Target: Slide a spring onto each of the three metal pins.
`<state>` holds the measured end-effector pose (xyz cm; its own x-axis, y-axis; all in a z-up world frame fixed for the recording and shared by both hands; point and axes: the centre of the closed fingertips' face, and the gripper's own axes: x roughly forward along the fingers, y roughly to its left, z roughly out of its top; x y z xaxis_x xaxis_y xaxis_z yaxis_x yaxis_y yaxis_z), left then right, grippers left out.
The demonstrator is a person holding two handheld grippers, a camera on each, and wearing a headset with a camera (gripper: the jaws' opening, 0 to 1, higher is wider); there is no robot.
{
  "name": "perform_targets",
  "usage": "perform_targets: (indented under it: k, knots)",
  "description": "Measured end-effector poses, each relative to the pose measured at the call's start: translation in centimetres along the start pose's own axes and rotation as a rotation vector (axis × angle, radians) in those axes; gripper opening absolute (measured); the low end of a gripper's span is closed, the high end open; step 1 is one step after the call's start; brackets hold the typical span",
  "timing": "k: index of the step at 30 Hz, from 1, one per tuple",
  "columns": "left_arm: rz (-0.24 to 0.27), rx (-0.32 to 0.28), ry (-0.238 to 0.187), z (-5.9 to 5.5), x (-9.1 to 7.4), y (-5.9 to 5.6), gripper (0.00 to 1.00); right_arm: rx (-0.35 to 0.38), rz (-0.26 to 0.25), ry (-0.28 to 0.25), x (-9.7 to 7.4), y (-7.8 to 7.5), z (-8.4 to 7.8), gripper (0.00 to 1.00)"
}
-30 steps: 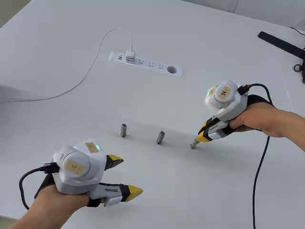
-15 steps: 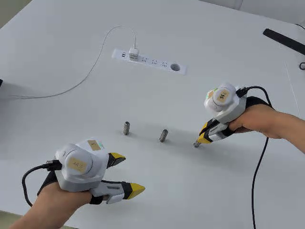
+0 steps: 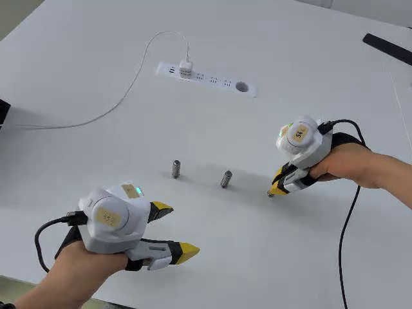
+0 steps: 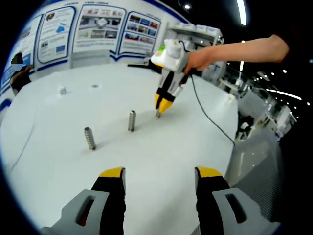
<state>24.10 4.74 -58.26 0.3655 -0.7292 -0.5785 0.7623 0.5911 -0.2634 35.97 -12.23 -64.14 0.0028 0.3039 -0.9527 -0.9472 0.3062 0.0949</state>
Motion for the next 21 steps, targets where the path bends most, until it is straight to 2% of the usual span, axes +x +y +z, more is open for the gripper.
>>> perform_targets:
  k: [6, 12, 21]
  knots:
    - [0.008, -0.004, -0.016, 0.6, 0.1, 0.1, 0.6, 0.004, -0.001, 0.004, 0.4, 0.0, -0.2, 0.14]
    - [0.002, 0.001, -0.016, 0.7, 0.3, -0.1, 0.61, 0.004, -0.003, 0.003, 0.3, 0.0, -0.3, 0.2]
    - [0.007, 0.008, -0.017, 0.9, 0.2, 0.1, 0.6, 0.034, -0.011, -0.024, -0.6, 0.0, -0.5, 0.28]
